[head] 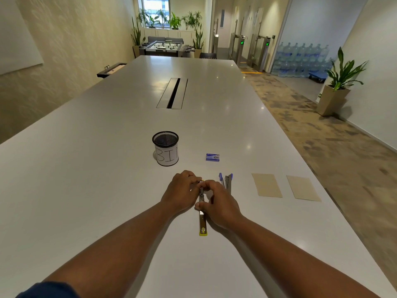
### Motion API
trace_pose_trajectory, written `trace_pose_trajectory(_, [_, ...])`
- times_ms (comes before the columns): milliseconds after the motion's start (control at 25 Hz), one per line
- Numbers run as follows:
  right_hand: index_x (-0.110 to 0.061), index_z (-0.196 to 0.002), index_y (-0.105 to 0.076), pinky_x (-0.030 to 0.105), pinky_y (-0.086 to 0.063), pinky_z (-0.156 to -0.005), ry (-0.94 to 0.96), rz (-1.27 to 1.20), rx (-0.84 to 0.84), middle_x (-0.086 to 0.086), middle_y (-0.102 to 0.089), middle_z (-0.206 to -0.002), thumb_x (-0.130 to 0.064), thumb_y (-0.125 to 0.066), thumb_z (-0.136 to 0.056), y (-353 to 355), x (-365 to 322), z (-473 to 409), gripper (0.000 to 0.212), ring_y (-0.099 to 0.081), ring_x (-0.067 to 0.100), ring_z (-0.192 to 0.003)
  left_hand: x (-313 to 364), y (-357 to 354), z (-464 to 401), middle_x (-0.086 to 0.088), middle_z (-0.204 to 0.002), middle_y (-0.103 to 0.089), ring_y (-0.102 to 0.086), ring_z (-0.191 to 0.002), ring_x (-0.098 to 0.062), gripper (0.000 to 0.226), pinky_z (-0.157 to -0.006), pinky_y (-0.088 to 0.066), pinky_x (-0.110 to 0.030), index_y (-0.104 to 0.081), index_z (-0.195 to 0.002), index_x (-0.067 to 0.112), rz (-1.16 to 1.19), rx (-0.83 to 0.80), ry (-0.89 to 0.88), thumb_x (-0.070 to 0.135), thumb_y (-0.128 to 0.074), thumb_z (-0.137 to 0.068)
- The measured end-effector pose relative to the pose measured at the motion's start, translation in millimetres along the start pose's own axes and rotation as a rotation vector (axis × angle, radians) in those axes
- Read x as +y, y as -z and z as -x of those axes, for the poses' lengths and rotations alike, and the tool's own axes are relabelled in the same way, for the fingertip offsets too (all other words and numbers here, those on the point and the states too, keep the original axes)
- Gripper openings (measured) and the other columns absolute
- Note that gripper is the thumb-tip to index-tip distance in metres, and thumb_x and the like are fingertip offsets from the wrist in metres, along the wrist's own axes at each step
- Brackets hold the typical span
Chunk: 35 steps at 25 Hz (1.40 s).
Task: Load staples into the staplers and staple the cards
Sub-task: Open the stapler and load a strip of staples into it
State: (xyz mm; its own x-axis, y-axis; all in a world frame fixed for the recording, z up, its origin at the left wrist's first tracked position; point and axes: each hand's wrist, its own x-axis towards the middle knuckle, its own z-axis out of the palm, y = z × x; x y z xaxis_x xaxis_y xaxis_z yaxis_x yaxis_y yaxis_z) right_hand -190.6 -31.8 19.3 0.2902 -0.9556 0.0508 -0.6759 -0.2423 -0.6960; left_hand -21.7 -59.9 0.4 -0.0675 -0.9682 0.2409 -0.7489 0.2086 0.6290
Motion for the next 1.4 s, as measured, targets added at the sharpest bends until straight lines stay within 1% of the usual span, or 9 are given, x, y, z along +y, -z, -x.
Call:
trace_pose_trajectory(120, [-0.039,-0.121,-0.053,0.037,-0.053,-0.081,-0.03,-0.012,0.003,-0.017,-0.059,-0.119,-0.042,-0.083,-0.076,1.1,-1.5,1.3,0.054,-0.062,0.011,-0.094,0.3,1.1,1.7,-0.001,-0.119,-0.066,-0.061,-0.108,-0.02,0.034,-0.089,-0.056,-0.04,-0.072,-0.126,0.019,-0.004,-0.005,-0.007,0.031,-0.064,-0.095])
trace_pose_trajectory(480, [-0.034,-0.099,-0.051,0.037,-0.054,-0.073,-0.002,-0.031,0.0,-0.013,-0.063,-0.096,-0.034,-0.08,-0.077,4.5,-3.3,0.0,0.036,-0.061,0.009,-0.087,0.4,0.7,3.2,0.0,-0.122,-0.064,-0.058,-0.111,-0.02,0.04,-0.092,-0.053,-0.037,-0.069,-0.129,0.021,-0.029,-0.025,0.014,0.037,-0.065,-0.093])
trace_pose_trajectory(720, [-0.046,-0.077,-0.046,0.029,-0.041,-0.063,0.042,-0.012,0.035,-0.016,-0.059,-0.081,-0.029,-0.066,-0.083,-4.0,-3.6,7.0,0.026,-0.056,0.002,-0.074,-0.7,0.6,2.6,0.002,-0.123,-0.063,-0.057,-0.112,-0.019,0.04,-0.094,-0.053,-0.04,-0.071,-0.127,0.025,-0.031,-0.027,0.024,0.043,-0.063,-0.092])
trace_pose_trajectory(840, [-0.049,-0.081,-0.05,0.033,-0.05,-0.068,0.034,-0.054,0.046,-0.016,-0.061,-0.084,-0.033,-0.068,-0.084,-4.2,-1.6,7.6,0.025,-0.058,0.005,-0.077,-1.1,-0.2,2.9,0.002,-0.124,-0.064,-0.057,-0.112,-0.019,0.04,-0.094,-0.053,-0.041,-0.07,-0.127,0.026,-0.035,-0.024,0.023,0.044,-0.062,-0.093])
trace_pose_trajectory(960, [-0.05,-0.09,-0.053,0.031,-0.052,-0.072,0.052,-0.062,0.044,-0.019,-0.061,-0.093,-0.039,-0.073,-0.082,0.3,0.6,6.2,0.024,-0.058,0.005,-0.084,-2.2,0.0,2.2,0.002,-0.125,-0.064,-0.058,-0.113,-0.019,0.041,-0.095,-0.054,-0.042,-0.069,-0.129,0.026,-0.036,-0.035,0.023,0.045,-0.061,-0.094])
trace_pose_trajectory(1040, [-0.043,-0.102,-0.058,0.028,-0.049,-0.074,0.105,-0.085,0.045,-0.019,-0.058,-0.098,-0.044,-0.071,-0.081,5.2,0.0,2.8,0.025,-0.057,0.003,-0.087,-2.7,0.4,1.3,-0.001,-0.128,-0.064,-0.059,-0.116,-0.02,0.04,-0.097,-0.053,-0.043,-0.067,-0.131,0.022,-0.002,-0.044,0.042,0.042,-0.059,-0.097])
trace_pose_trajectory(1120, [-0.034,-0.106,-0.062,0.024,-0.044,-0.069,0.147,-0.127,0.088,-0.017,-0.059,-0.093,-0.049,-0.064,-0.08,13.2,-1.8,-5.3,0.03,-0.055,0.001,-0.08,-2.7,-1.2,-1.2,-0.002,-0.13,-0.065,-0.06,-0.119,-0.02,0.039,-0.1,-0.052,-0.04,-0.065,-0.132,0.02,0.066,-0.029,0.082,0.037,-0.054,-0.098])
trace_pose_trajectory(1200, [-0.03,-0.105,-0.065,0.026,-0.046,-0.067,0.148,-0.131,0.148,-0.014,-0.062,-0.089,-0.045,-0.064,-0.083,24.6,-3.6,-18.8,0.027,-0.055,0.001,-0.072,-0.6,-3.1,-5.0,-0.001,-0.128,-0.067,-0.062,-0.118,-0.017,0.036,-0.097,-0.05,-0.033,-0.067,-0.129,0.019,0.139,0.02,0.136,0.031,-0.053,-0.098])
trace_pose_trajectory(1400, [-0.022,-0.093,-0.069,0.032,-0.05,-0.072,0.046,-0.036,0.22,-0.006,-0.072,-0.087,-0.021,-0.064,-0.089,58.3,3.4,-71.8,0.007,-0.062,0.015,-0.073,3.1,-4.1,-33.8,-0.004,-0.129,-0.065,-0.062,-0.118,-0.016,0.034,-0.102,-0.052,-0.035,-0.064,-0.131,0.013,0.342,0.091,0.246,0.024,-0.061,-0.098])
